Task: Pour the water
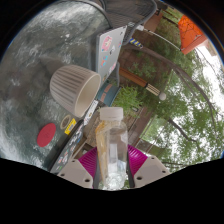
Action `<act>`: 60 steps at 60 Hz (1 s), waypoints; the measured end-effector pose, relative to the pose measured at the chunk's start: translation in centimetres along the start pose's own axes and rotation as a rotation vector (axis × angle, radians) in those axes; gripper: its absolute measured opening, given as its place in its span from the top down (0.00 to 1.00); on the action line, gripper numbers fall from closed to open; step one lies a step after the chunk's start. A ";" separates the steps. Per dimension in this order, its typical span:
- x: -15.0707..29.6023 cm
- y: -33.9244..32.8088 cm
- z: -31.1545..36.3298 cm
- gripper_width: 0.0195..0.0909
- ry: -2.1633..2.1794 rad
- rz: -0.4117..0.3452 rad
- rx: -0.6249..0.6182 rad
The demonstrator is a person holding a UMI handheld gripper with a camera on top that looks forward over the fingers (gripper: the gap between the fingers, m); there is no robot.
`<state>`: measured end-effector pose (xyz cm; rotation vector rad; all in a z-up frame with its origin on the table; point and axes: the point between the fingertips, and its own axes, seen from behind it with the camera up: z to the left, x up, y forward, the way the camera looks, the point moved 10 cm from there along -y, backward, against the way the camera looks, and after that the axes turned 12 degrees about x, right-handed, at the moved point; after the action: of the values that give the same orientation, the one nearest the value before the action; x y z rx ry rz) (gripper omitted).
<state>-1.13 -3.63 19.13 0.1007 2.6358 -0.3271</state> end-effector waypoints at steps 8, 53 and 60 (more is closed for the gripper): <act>1.6 0.7 -0.1 0.70 -0.378 0.031 -0.061; -2.8 3.3 5.4 0.70 2.012 -0.520 0.089; -3.0 5.2 8.0 0.70 2.034 -0.510 0.107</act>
<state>5.75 -0.60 12.57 -0.4999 4.6403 -0.8253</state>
